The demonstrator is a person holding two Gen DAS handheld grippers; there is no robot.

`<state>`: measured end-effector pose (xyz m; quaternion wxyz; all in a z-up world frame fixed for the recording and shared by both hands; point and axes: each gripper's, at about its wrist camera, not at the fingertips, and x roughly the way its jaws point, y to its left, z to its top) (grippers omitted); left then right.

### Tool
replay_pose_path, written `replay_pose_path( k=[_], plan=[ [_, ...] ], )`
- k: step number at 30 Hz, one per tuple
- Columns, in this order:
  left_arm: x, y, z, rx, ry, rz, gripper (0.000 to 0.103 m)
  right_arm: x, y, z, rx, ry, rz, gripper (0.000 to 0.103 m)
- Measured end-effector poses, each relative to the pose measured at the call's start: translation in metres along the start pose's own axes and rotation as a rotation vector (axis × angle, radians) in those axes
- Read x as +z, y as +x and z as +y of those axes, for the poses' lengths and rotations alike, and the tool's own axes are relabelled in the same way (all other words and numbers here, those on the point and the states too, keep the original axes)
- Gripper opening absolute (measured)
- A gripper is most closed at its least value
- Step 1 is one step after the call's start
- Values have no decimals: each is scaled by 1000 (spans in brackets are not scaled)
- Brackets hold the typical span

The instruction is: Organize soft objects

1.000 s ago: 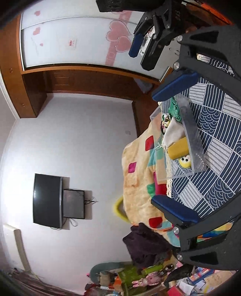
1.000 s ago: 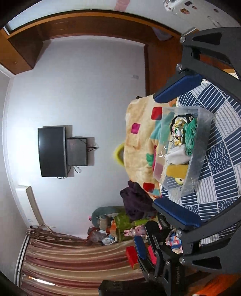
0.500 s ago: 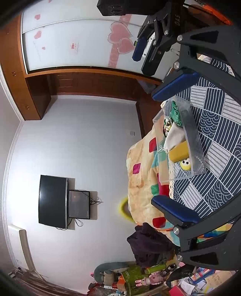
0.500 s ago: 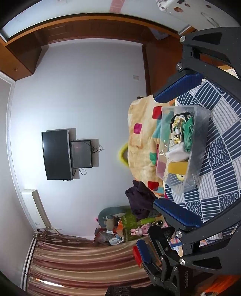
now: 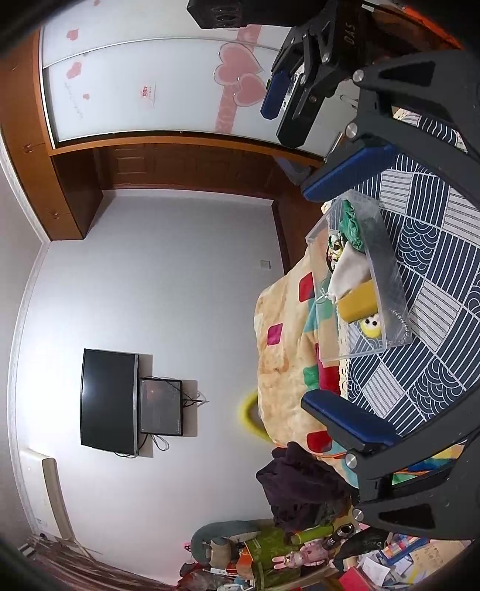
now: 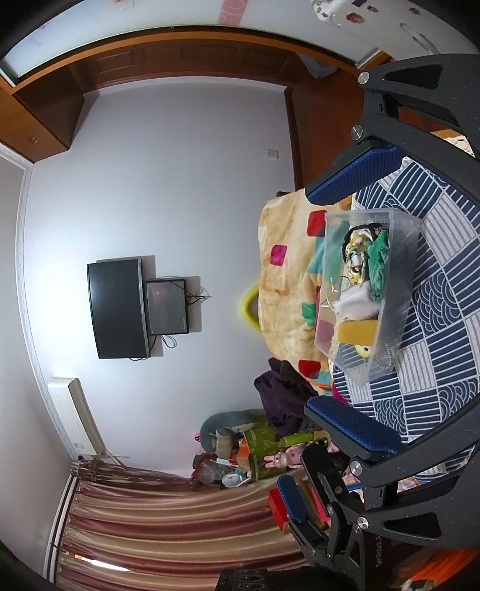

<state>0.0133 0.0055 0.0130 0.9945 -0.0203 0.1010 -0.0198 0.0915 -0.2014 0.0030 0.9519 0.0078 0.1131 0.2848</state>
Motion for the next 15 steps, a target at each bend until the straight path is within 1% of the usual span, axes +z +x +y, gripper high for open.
replay_pose_path(
  k=[5,15],
  plan=[
    [0,-1,-3,12,15,-9,103,0,0,0,0,-2,-1,103],
    [1,0,-3,4,3,-7,103,1,0,-1,2,3,1,103]
  ],
)
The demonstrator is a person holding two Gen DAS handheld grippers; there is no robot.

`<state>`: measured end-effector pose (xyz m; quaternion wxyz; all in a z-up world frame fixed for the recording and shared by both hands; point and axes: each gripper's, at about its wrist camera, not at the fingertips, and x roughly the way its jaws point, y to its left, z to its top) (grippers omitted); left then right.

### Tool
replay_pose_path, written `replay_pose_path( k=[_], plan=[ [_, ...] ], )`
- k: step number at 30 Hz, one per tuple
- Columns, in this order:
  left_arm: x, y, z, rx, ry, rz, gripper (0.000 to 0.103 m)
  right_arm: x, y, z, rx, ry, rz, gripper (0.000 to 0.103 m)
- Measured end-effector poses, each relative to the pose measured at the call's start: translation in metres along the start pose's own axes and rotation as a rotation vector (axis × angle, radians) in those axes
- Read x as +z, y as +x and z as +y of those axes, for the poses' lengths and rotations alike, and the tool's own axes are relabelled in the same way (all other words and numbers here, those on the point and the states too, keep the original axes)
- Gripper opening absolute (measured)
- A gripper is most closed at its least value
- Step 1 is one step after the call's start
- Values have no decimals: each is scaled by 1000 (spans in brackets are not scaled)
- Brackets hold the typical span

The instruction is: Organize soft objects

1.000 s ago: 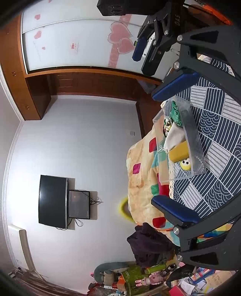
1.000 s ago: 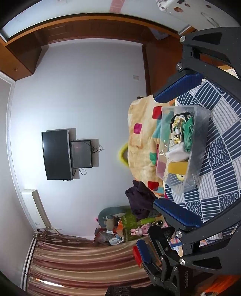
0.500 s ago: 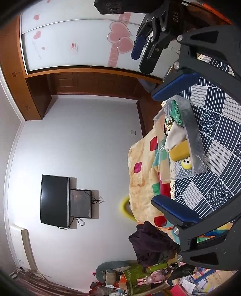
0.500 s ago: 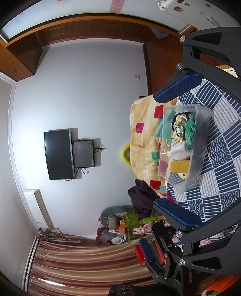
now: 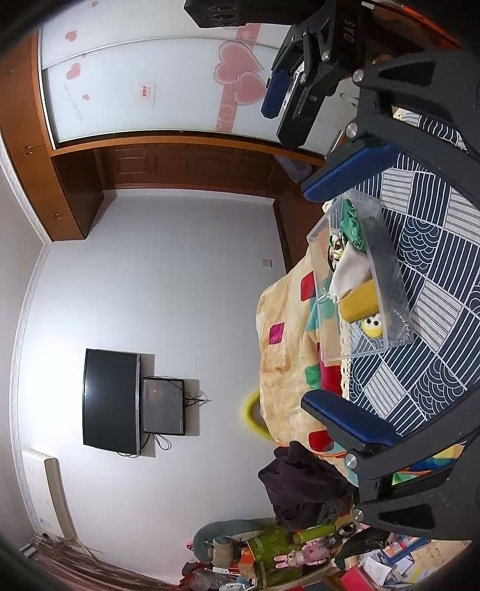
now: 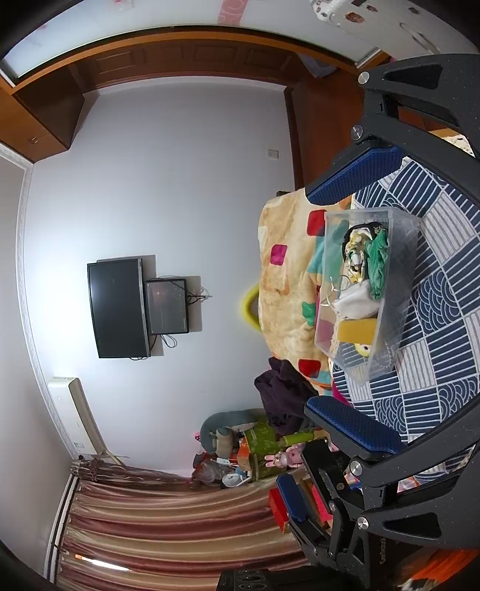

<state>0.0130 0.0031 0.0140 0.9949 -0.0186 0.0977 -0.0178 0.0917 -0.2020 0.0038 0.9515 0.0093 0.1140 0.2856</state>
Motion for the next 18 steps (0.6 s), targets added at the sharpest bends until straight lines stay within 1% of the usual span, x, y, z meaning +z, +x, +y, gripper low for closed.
replay_pose_path(
  k=[4,7,13,18],
  plan=[
    [0,1,1,-3,-6,8,103,2,0,-1,-1,7,3,103],
    [-1,0,1,5,-10,-1,103,2,0,-1,1,7,3,103],
    [-2,2,1,-11,-3,11,103,3,1,-1,-1,8,6,103],
    [-2,1,3,-22,-28,13,103,3,0,-1,-3,9,8,103]
  ],
)
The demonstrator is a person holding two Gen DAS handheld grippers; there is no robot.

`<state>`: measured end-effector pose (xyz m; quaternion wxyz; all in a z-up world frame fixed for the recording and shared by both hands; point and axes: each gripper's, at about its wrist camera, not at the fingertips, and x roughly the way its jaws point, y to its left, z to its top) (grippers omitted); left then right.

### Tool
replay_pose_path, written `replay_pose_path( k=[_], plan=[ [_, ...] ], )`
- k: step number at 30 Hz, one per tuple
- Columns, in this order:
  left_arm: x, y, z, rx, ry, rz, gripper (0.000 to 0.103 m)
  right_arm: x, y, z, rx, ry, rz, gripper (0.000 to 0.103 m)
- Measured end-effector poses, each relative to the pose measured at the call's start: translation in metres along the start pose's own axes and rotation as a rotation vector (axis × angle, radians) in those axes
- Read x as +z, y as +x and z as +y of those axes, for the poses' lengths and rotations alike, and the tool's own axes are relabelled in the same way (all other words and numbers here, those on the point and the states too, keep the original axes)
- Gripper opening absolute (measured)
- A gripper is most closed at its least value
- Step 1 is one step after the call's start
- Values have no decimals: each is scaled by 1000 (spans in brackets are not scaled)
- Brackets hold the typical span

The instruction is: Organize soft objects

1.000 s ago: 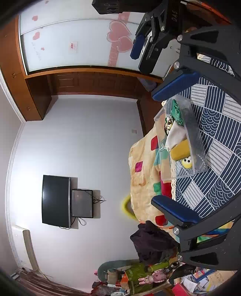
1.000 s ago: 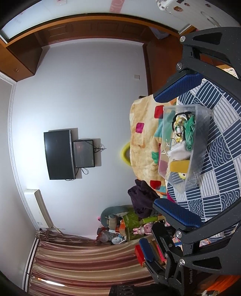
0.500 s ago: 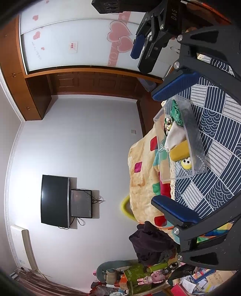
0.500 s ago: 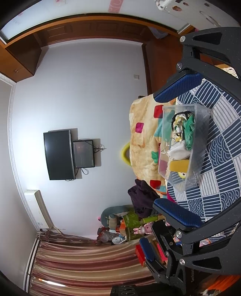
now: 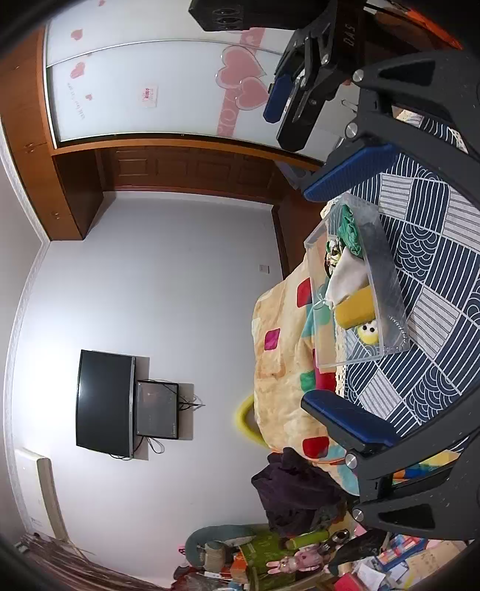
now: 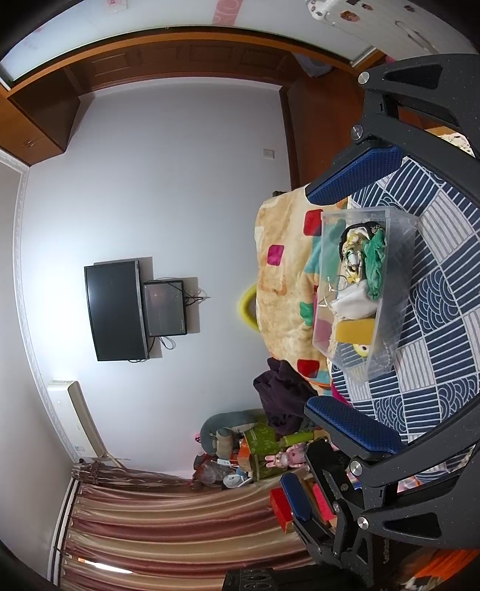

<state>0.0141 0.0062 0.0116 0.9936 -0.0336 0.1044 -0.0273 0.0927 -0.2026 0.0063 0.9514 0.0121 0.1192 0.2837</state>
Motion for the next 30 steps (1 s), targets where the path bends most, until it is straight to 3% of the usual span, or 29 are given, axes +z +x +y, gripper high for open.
replay_pose_path(
  k=[23,30],
  plan=[
    [1,0,0,22,8,-7,103,-1,0,2,3,7,-1,103],
    [1,0,0,-9,-4,7,103,-2,0,1,4,9,-3,103]
  ],
)
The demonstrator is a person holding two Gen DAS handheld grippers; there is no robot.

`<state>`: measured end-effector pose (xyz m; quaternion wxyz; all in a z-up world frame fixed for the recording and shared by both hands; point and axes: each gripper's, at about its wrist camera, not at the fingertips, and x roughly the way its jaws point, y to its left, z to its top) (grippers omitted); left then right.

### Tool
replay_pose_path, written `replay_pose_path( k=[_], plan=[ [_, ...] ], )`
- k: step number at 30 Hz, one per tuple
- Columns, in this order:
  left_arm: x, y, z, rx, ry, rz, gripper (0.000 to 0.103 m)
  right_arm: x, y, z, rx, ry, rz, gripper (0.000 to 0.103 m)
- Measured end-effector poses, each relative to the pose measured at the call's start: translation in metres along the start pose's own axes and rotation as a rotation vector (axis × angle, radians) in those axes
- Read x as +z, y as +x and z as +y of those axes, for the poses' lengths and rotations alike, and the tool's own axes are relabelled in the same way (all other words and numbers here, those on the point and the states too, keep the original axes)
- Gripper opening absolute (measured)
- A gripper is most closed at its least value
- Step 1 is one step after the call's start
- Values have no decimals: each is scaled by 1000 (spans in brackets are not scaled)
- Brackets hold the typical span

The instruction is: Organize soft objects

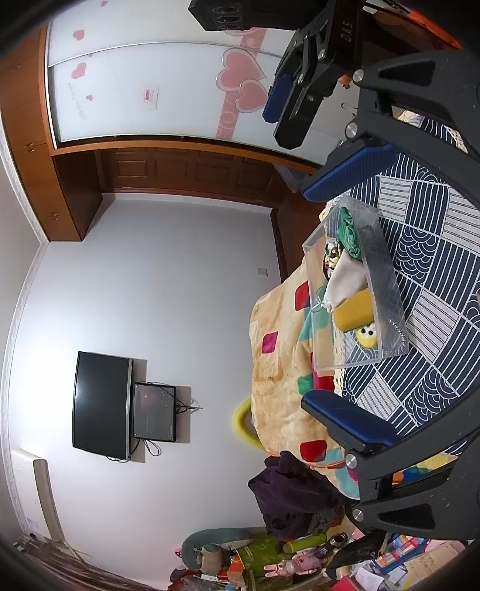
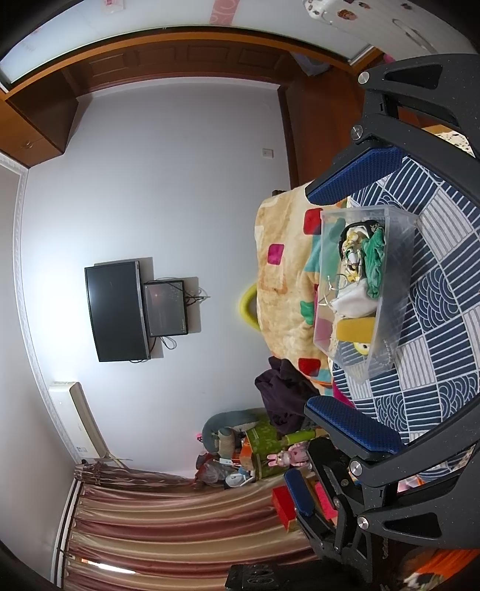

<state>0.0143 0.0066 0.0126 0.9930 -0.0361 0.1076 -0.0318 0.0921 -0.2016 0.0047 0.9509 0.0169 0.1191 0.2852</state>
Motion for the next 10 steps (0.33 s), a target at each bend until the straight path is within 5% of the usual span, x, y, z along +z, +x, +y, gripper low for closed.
replay_pose_path(
  k=[10],
  plan=[
    [-1,3,0,16,-1,4,103,0,-1,1,2,0,3,103]
  ],
)
